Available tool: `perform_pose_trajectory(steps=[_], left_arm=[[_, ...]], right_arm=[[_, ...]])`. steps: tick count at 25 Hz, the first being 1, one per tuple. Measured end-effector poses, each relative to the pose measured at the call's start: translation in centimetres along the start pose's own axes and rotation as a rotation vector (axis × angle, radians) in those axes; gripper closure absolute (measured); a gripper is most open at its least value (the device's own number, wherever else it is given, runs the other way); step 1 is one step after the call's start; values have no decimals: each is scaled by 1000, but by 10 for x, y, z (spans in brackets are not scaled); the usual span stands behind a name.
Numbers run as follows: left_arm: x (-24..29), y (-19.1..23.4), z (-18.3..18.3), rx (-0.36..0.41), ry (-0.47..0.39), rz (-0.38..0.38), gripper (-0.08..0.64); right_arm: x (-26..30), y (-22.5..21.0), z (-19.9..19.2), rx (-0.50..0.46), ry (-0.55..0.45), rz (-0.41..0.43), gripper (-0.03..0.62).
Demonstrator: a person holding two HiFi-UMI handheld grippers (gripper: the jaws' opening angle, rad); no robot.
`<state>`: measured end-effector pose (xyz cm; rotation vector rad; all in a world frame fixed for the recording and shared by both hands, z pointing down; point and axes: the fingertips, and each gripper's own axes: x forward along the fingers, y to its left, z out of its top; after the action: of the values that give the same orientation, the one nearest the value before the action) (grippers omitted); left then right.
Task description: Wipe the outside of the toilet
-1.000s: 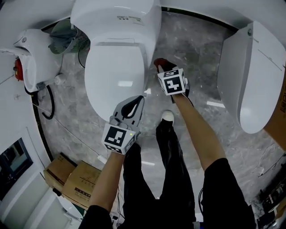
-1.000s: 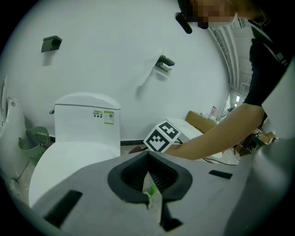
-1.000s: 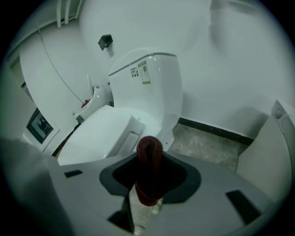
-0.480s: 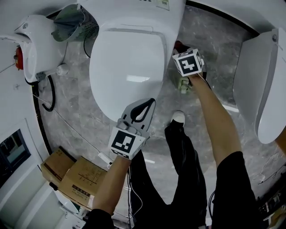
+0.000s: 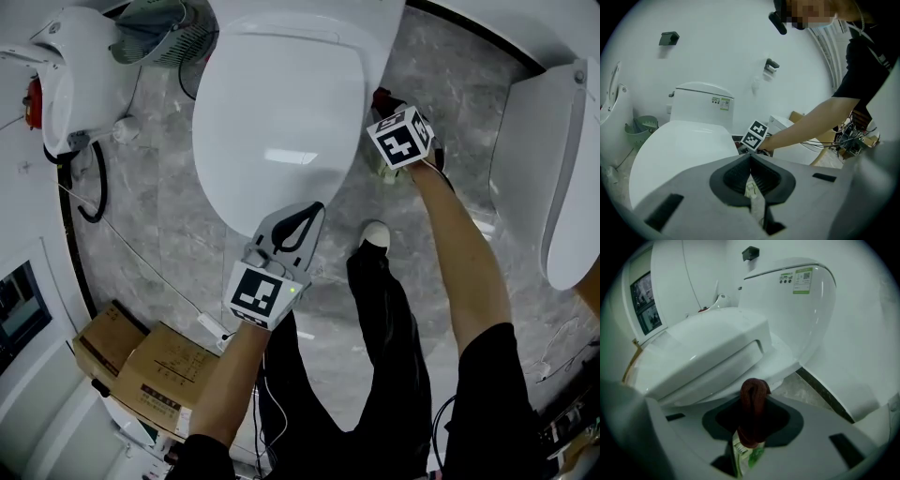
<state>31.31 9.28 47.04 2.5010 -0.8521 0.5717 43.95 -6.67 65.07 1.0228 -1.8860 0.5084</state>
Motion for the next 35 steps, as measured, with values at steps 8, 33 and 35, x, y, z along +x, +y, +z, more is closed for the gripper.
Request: perform_pose_trajectory(steps=[8, 33, 35], left_arm=[[-37, 4, -29, -4, 9, -1, 560], [-163, 65, -99, -31, -4, 10, 560], [-175, 71, -107, -31, -4, 15, 561]], right_arm=[[-11, 49, -20, -22, -12, 21, 482], [-47, 212, -77, 214, -36, 29, 482], [-50, 227, -81, 223, -37, 28, 482]])
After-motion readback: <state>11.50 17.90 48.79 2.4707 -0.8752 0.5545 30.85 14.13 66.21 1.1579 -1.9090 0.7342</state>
